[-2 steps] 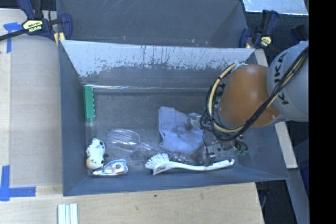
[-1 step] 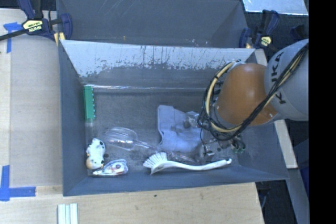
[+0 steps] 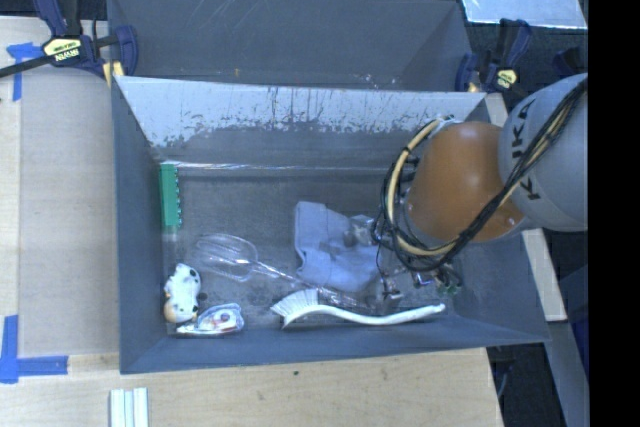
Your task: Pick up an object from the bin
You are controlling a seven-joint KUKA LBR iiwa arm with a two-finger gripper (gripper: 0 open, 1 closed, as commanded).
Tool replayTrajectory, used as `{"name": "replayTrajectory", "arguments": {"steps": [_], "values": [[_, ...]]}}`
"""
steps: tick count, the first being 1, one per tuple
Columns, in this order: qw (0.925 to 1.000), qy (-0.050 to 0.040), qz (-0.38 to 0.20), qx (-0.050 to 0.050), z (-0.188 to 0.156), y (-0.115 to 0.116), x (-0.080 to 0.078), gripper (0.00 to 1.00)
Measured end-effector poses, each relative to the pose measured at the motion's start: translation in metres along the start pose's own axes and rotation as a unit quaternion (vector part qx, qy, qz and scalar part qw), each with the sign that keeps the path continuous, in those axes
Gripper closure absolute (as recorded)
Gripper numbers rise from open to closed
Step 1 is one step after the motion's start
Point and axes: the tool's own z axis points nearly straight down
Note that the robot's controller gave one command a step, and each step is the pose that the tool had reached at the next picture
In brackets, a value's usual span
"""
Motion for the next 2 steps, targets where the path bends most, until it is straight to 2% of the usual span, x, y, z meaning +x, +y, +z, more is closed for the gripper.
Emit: {"name": "replayTrajectory", "arguments": {"steps": [1, 2], "values": [[0.9999, -0.0032, 0.01, 0.0, 0.001, -0.003, 0.003, 0.0], [0.9979, -0.0015, 0.064, 0.0, 0.003, 0.007, -0.009, 0.0]]}}
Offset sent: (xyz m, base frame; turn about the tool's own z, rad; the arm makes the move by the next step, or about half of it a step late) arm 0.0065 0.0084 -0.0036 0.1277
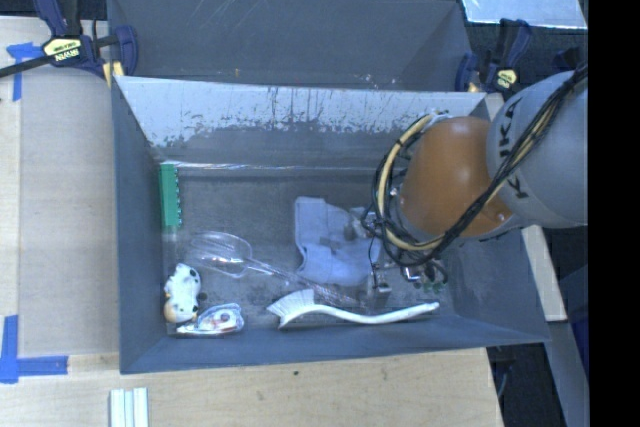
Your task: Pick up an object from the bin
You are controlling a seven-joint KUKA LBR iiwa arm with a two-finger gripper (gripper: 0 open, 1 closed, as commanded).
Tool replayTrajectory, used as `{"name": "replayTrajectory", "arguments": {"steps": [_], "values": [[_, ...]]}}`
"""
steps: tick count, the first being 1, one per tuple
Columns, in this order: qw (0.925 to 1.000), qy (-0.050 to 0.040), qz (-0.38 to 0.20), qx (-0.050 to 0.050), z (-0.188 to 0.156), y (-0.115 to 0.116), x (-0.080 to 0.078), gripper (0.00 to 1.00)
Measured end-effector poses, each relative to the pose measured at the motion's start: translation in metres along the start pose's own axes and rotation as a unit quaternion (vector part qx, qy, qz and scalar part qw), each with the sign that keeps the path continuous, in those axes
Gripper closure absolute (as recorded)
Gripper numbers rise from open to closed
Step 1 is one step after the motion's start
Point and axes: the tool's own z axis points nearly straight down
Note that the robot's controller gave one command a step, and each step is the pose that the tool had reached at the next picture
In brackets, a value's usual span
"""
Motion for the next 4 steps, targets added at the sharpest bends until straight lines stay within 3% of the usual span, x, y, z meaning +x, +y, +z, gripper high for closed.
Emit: {"name": "replayTrajectory", "arguments": {"steps": [1, 2, 4], "values": [[0.995, -0.005, 0.1, 0.0, -0.002, 0.01, -0.006, 0.0], [0.9999, -0.0044, 0.01, 0.0, -0.001, 0.005, -0.005, 1.0], [0.9999, -0.0069, 0.012, 0.0, -0.006, 0.015, -0.009, 1.0]]}}
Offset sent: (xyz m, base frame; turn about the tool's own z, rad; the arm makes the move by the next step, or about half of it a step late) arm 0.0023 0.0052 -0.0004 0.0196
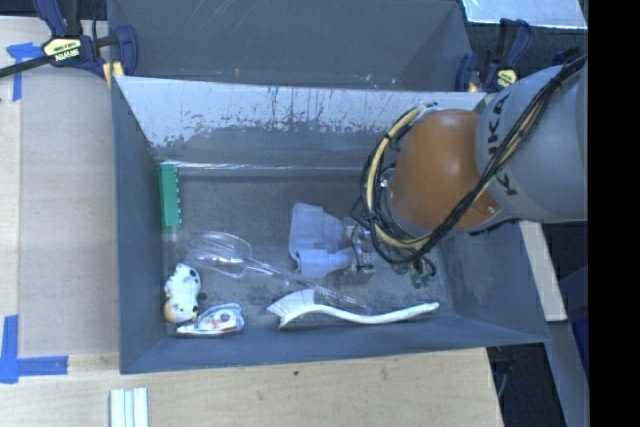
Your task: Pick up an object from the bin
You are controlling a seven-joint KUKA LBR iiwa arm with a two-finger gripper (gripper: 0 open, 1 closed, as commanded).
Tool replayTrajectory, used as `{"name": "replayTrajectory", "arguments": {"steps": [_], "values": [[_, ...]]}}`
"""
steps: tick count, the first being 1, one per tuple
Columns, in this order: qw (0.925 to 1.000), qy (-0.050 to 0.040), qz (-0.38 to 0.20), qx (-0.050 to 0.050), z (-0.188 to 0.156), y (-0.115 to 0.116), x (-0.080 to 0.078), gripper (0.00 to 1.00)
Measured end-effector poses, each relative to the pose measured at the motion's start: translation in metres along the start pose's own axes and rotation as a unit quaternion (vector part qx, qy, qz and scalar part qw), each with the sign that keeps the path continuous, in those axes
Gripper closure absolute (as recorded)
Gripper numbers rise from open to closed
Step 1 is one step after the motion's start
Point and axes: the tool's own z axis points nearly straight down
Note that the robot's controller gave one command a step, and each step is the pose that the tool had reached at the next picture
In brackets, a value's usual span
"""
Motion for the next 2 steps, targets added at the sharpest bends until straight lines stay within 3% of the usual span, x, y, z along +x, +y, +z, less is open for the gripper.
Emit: {"name": "replayTrajectory", "arguments": {"steps": [1, 2], "values": [[1.0, -0.0011, -0.002, 0.001, 0.0051, 0.0018, 0.0102, 1.0], [1.0, -0.0006, -0.002, 0.001, 0.0031, 0.0053, 0.008, 1.0]]}}
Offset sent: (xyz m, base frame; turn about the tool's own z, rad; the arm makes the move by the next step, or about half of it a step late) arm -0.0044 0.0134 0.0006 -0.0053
